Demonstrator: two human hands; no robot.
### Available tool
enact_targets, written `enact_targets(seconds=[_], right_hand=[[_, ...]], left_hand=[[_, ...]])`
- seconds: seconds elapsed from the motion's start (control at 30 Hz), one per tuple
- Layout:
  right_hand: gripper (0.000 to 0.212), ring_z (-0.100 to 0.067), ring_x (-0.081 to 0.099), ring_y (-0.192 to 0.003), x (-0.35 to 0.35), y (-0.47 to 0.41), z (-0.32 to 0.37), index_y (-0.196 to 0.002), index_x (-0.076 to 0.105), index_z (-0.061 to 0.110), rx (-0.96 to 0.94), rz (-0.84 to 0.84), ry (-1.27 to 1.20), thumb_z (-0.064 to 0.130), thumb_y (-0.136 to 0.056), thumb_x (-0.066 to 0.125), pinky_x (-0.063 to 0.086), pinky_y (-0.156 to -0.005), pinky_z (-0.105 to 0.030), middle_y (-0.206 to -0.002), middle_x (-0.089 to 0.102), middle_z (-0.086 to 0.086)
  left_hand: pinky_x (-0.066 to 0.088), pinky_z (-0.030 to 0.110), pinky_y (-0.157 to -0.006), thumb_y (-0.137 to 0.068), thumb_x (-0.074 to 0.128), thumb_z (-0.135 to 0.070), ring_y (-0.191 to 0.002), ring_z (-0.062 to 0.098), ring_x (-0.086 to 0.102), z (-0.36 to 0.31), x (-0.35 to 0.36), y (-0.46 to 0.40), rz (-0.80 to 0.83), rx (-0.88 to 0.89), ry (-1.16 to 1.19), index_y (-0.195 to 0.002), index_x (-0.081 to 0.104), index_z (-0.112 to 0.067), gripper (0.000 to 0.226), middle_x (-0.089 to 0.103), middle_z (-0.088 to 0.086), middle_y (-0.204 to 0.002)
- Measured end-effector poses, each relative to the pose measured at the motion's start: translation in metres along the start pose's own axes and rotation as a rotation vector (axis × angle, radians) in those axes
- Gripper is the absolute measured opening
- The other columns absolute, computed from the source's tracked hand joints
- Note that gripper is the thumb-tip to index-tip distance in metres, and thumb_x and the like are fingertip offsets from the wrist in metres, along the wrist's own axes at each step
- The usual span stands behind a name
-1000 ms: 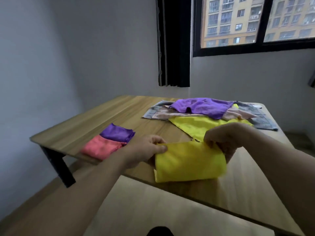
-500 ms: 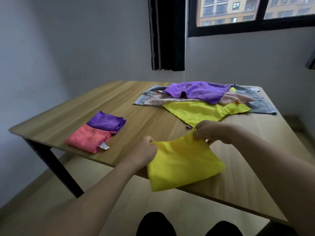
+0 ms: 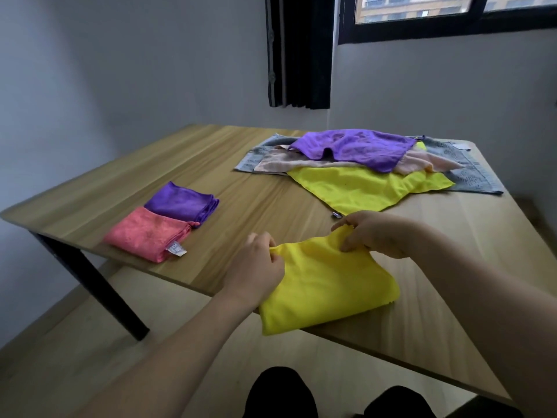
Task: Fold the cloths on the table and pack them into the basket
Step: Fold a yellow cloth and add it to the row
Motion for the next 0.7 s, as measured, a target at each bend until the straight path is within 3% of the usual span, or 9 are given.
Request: enact_targets(seconds=[0.17, 0.27, 0.37, 0.47, 0.6, 0.7], right_hand=[[0.044, -0.024, 0.057, -0.100, 0.003, 0.005, 0.007, -0.119, 0.060, 0.018, -0.003, 0.006, 0.061, -0.002, -0.080, 0.067, 0.052, -0.092, -0.035, -0.107, 0.056, -0.005], [0.053, -0.027, 0.056, -0.107, 0.000, 0.006, 0.011, -0.129, 0.055, 0.017, 0.003, -0.033, 0.282, 0.005, -0.079, 0.068, 0.051, -0.097, -0.040, -0.117, 0.055, -0.007], [0.048, -0.028, 0.059, -0.105, -0.004, 0.010, 0.020, -0.126, 0.057, 0.012, -0.040, -0.105, 0.515, 0.006, -0.079, 0.061, 0.054, -0.091, -0.038, -0.116, 0.058, -0.010], [0.047, -0.026, 0.059, -0.102, -0.002, 0.010, 0.025, -0.125, 0.059, 0.014, -0.054, -0.126, 0.586, 0.004, -0.079, 0.055, 0.055, -0.087, -0.035, -0.113, 0.059, -0.008], [0.047, -0.022, 0.057, -0.103, -0.002, 0.004, 0.023, -0.125, 0.054, 0.015, -0.009, -0.118, 0.626, 0.024, -0.080, 0.066, 0.052, -0.089, -0.034, -0.115, 0.056, -0.004], [0.048, -0.023, 0.057, -0.101, 0.002, 0.000, 0.026, -0.123, 0.056, 0.016, -0.026, -0.067, 0.733, 0.026, -0.078, 0.069, 0.052, -0.084, -0.034, -0.111, 0.056, -0.002]], left_hand=[[0.041, 0.032, -0.073, -0.092, 0.046, -0.015, -0.094, 0.020, 0.052, -0.004, 0.004, -0.004, 0.106, 0.015, -0.007, -0.110, 0.047, -0.017, 0.018, 0.053, 0.002, -0.111], [0.044, 0.034, -0.077, -0.091, 0.044, -0.012, -0.097, 0.020, 0.052, -0.002, 0.006, -0.006, 0.155, -0.007, -0.004, -0.111, 0.045, -0.018, 0.021, 0.053, 0.003, -0.112], [0.041, 0.033, -0.085, -0.091, 0.044, -0.013, -0.109, 0.022, 0.048, 0.001, 0.008, -0.009, 0.184, -0.011, -0.071, -0.116, 0.046, -0.017, 0.025, 0.051, 0.004, -0.120], [0.038, 0.032, -0.087, -0.092, 0.044, -0.015, -0.115, 0.023, 0.044, 0.003, 0.010, -0.012, 0.211, -0.018, -0.120, -0.120, 0.048, -0.015, 0.028, 0.048, 0.005, -0.124], [0.037, 0.032, -0.089, -0.091, 0.043, -0.014, -0.116, 0.025, 0.043, 0.002, 0.011, -0.014, 0.234, -0.011, -0.143, -0.120, 0.049, -0.015, 0.029, 0.048, 0.007, -0.125], [0.036, 0.033, -0.088, -0.091, 0.042, -0.013, -0.115, 0.026, 0.042, 0.002, 0.011, -0.016, 0.239, -0.007, -0.161, -0.119, 0.049, -0.015, 0.029, 0.045, 0.007, -0.125]])
Point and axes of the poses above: each hand's wrist, its own y-axis away from the middle knuckle, its own x-axis out of the palm, z = x × y, the point moved 9 cm from there along -y, towards the middle knuckle
